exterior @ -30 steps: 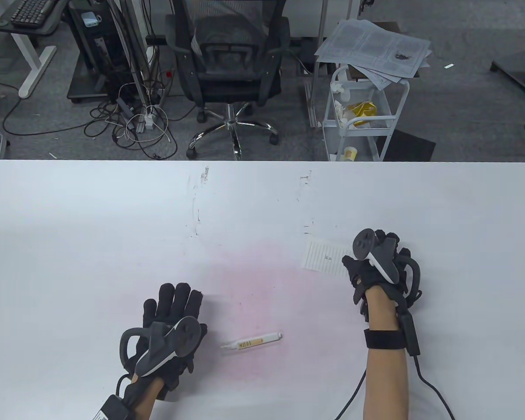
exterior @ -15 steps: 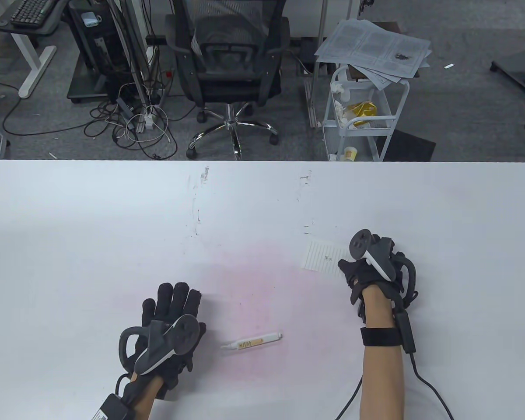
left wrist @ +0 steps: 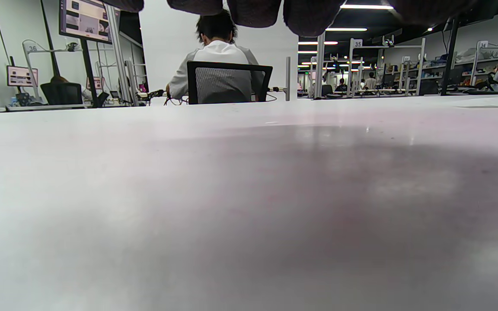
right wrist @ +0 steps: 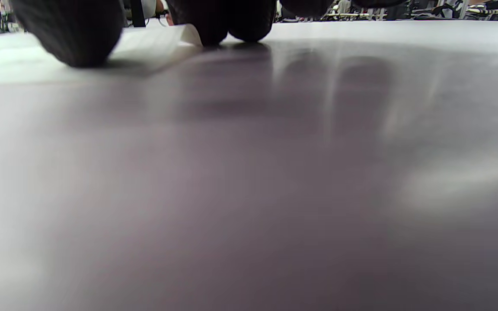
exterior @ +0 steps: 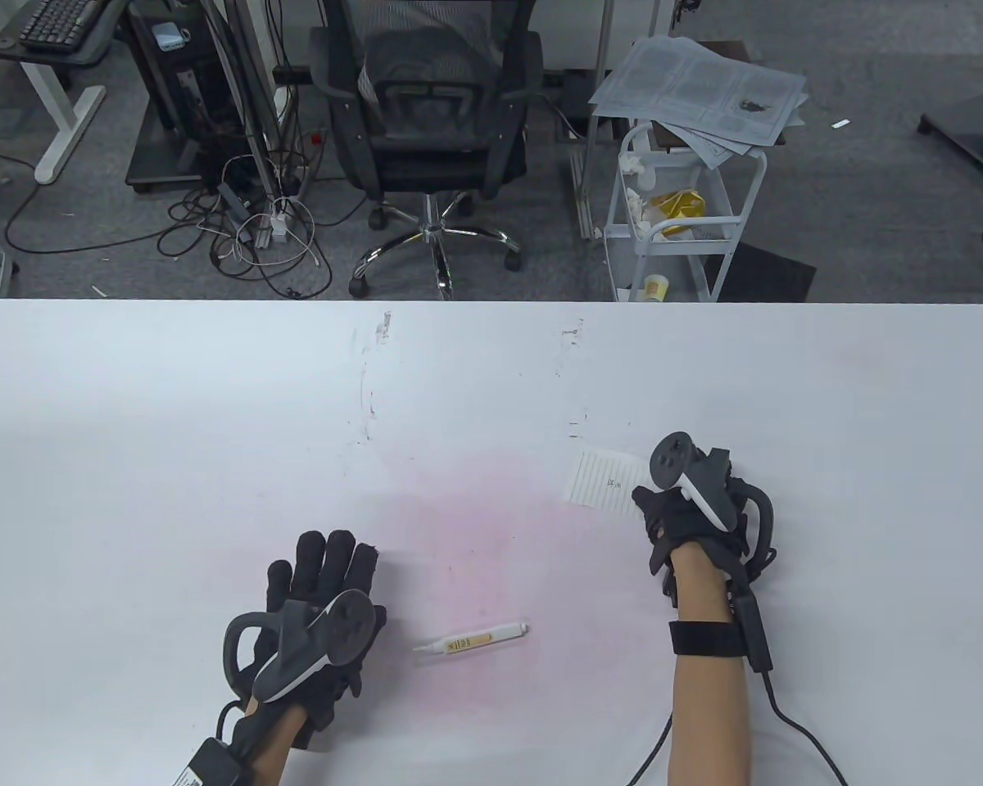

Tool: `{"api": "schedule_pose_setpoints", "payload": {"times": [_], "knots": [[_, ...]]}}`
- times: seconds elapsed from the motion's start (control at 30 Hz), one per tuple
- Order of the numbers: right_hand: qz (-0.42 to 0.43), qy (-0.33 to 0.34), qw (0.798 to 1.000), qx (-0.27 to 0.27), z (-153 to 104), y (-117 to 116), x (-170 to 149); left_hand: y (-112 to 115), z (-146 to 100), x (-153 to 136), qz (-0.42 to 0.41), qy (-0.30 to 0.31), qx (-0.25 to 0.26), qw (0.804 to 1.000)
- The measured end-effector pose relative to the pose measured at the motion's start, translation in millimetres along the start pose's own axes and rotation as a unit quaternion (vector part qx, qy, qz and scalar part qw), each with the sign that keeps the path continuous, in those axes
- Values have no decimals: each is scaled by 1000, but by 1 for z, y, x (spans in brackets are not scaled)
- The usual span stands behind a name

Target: Squeeze and apply correction pen on text

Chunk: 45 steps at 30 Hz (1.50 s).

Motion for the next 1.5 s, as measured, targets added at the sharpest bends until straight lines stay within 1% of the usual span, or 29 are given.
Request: {"api": "schedule_pose_setpoints", "payload": {"times": [0.2,0.53,0.6,0.7,0.77,0.83,0.87,0.93,1.17,1.33,1.4,1.5], "knots": [[2,-13,1000,-23,-3,5,3,1,0,0,-1,1,2,1000],[17,-41,999,-23,-4,3,-1,2,-1,0,1,1,-3,1000],[28,-44,998,-28,-5,3,-2,2,-1,0,1,2,-4,1000],[74,-41,995,-45,-7,7,-6,2,-1,0,0,1,-4,1000],[114,-43,990,-73,-10,12,-11,2,-1,-1,-1,1,-3,1000],[165,-43,976,-134,-16,21,-17,2,-1,-1,-1,1,-3,1000],[175,-41,974,-140,-18,23,-19,2,-1,-1,-1,1,-3,1000],[185,-32,973,-136,-22,28,-21,2,0,-1,-3,1,-1,1000],[203,33,960,-190,-53,58,-17,2,-1,-1,-5,0,4,1000],[229,68,947,-213,-76,78,-13,1,-2,-2,-6,0,7,1000],[250,80,941,-214,-86,84,-11,1,-2,-2,-6,0,8,1000],[295,101,928,-202,-103,90,-7,1,-2,-2,-7,1,10,1000]]}}
Point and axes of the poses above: the tracker on the back of each hand, its own x axis roughly to the thumb side, its own z axis roughly from the wrist to the fingertips, y = z × x, the point moved 4 cm from there along z, roughly from the wrist to the fingertips, and after that the axes turned 4 degrees about -z, right-handed, at the moved point
